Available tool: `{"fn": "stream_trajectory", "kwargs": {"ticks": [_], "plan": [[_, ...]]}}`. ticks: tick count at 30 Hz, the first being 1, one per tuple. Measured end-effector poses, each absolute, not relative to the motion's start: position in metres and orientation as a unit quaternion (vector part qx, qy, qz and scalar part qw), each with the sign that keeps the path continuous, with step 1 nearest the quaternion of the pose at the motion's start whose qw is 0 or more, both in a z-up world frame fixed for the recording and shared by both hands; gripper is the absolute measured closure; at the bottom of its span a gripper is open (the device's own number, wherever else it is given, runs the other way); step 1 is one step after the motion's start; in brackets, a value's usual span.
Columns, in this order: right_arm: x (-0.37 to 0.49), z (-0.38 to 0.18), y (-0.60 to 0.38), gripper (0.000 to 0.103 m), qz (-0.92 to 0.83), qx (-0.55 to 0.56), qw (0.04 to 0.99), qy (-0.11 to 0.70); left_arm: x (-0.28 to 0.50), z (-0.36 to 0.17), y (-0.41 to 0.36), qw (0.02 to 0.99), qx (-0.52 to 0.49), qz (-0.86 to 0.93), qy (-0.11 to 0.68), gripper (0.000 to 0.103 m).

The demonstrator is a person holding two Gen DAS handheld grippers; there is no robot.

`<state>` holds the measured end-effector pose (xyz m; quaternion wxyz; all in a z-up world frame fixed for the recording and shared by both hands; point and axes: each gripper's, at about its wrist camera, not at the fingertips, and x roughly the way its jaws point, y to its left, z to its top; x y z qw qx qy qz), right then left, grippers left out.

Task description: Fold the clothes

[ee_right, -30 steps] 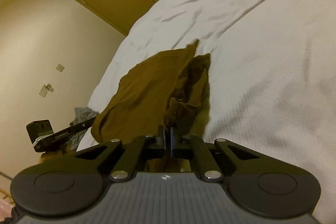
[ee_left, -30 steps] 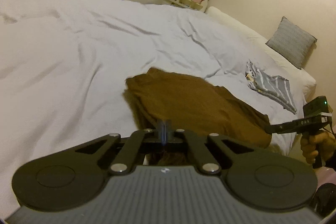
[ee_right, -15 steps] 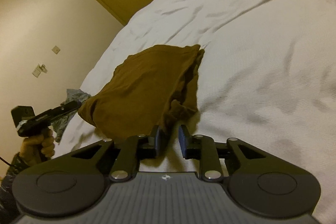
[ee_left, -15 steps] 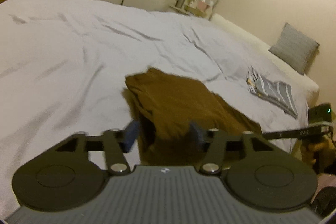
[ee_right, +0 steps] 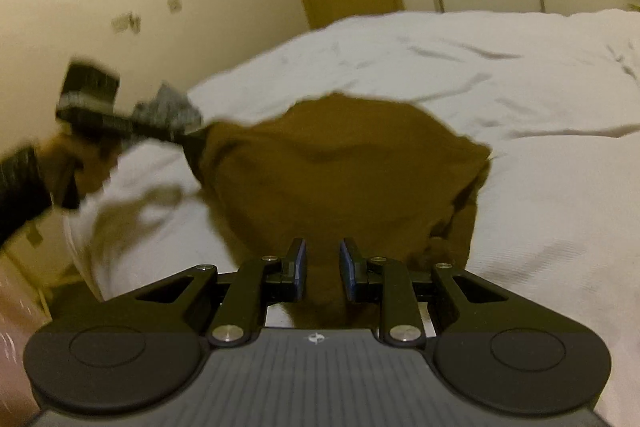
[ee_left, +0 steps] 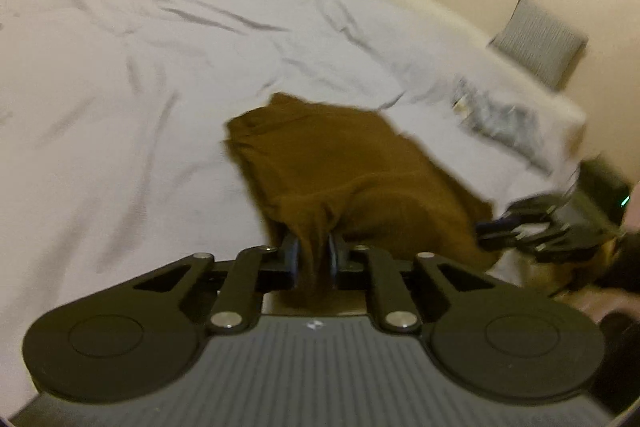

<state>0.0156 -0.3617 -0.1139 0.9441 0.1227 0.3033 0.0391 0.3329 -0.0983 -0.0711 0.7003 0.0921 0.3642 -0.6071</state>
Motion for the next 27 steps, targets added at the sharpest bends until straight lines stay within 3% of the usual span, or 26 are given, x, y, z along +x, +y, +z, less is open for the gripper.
{"fn": "stream_trajectory", "kwargs": {"ticks": [6,8,10,12,14,20,25,26,27], "plan": [[0.018,-0.118,-0.354,0.080,0.027,0.081,0.942,0.323,0.296,-0.055,-0.080,0.771,0.203,-0.547,0.256,0.093],[0.015,-0.115,-0.350,0.079,0.020,0.068,0.944,0.322,0.260,-0.054,-0.078,0.769,0.269,-0.547,0.192,0.085],[0.009,-0.108,-0.336,0.077,0.018,0.010,0.949,0.315,0.221,-0.058,-0.079,0.752,0.344,-0.548,0.124,0.056],[0.006,-0.103,-0.319,0.064,0.021,-0.050,0.950,0.307,0.184,-0.075,-0.085,0.722,0.427,-0.541,0.054,0.051],[0.004,-0.101,-0.299,0.058,0.026,-0.110,0.946,0.302,0.163,-0.100,-0.097,0.685,0.507,-0.523,-0.004,0.047],[0.031,-0.116,-0.253,0.058,0.034,-0.248,0.919,0.305,0.152,-0.154,-0.133,0.625,0.631,-0.438,-0.139,0.050],[0.062,-0.143,-0.229,0.057,0.019,-0.366,0.874,0.318,0.165,-0.157,-0.145,0.613,0.650,-0.428,-0.134,0.076],[0.067,-0.148,-0.230,0.065,0.011,-0.385,0.864,0.325,0.165,-0.154,-0.144,0.615,0.649,-0.430,-0.128,0.080],[0.070,-0.152,-0.234,0.088,0.006,-0.395,0.857,0.330,0.164,-0.152,-0.143,0.614,0.648,-0.433,-0.123,0.082]]}}
